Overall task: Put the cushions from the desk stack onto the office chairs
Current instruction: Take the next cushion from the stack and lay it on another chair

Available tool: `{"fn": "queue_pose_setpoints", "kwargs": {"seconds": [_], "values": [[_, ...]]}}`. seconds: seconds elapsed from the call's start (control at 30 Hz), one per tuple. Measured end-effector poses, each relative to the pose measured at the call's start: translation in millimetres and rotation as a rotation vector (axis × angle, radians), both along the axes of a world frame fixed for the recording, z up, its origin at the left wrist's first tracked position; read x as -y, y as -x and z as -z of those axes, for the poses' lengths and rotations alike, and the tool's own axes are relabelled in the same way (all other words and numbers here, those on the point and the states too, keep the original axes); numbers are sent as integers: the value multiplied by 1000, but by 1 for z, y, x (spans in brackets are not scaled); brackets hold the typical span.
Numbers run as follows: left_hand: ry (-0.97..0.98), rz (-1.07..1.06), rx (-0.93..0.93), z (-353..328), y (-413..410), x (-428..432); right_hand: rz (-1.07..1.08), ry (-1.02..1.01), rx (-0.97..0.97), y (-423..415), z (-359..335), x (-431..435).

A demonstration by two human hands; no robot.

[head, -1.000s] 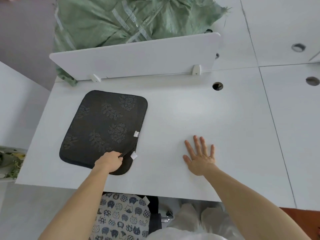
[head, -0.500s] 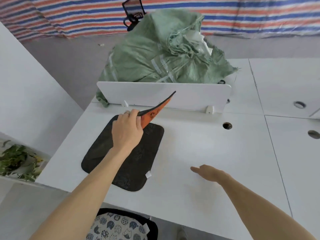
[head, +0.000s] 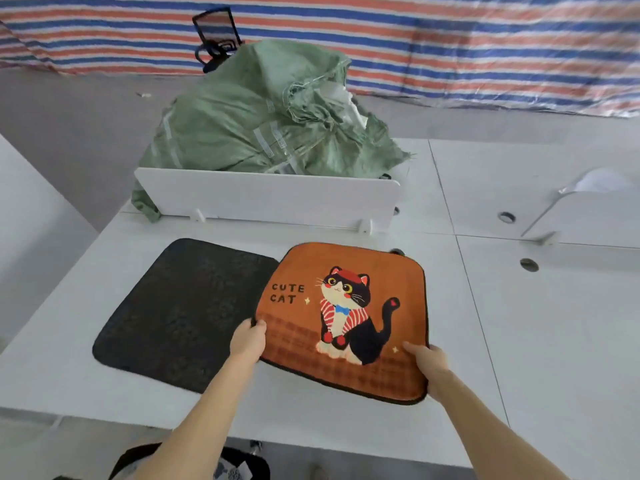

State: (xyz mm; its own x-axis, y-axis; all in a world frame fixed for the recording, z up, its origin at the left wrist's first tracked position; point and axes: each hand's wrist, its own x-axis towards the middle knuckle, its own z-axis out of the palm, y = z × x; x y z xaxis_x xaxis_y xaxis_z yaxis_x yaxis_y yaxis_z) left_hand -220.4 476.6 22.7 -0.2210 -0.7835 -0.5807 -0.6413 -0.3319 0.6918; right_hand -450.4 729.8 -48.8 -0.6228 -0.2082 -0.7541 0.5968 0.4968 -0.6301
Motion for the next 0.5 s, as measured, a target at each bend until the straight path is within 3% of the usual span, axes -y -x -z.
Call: {"fn": "queue_pose_setpoints", "kwargs": {"seconds": [0.17,0.37,0.5], "values": [[-103,315,283,73,-28,-50,-157,-246,-148,-26,24,-60],[-129,688,620,75,-29,-69,-287,-414,-183,-47,48,-112],[124,639,688,81,-21,-70,-275,-533,-240,-48,50,-124]]}}
